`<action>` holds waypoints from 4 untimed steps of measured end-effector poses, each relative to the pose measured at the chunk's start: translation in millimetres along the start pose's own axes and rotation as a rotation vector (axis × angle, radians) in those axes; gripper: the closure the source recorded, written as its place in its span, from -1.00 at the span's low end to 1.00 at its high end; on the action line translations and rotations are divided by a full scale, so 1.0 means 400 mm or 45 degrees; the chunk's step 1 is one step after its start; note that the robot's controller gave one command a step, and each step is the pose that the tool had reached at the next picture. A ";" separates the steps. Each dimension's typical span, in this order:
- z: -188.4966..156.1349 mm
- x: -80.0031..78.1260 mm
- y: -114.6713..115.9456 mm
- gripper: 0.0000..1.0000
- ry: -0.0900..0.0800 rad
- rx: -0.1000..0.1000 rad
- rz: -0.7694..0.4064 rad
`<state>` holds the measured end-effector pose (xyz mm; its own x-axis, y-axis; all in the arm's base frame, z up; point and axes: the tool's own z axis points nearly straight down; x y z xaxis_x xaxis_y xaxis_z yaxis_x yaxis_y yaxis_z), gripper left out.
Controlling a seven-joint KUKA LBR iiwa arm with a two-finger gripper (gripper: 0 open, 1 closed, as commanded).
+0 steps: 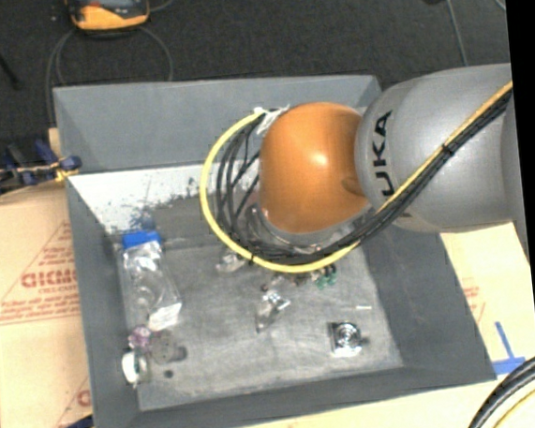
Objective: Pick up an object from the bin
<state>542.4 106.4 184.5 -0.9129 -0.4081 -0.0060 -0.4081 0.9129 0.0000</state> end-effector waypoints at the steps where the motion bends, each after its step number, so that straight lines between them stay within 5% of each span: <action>1: 0.278 0.061 0.092 -1.00 0.000 0.000 -0.088; 2: 0.263 0.189 -0.030 -1.00 -0.001 0.005 -0.646; 3: 0.051 0.320 -0.296 -1.00 0.004 0.007 -0.799; 4: 0.095 0.348 -0.454 -1.00 0.006 0.002 -0.872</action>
Offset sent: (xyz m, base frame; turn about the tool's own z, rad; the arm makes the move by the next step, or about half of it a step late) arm -0.0392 0.0233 -0.1145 -0.0658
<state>489.9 -116.2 145.8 -0.4492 -0.8934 0.0001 -0.8934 0.4492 -0.0036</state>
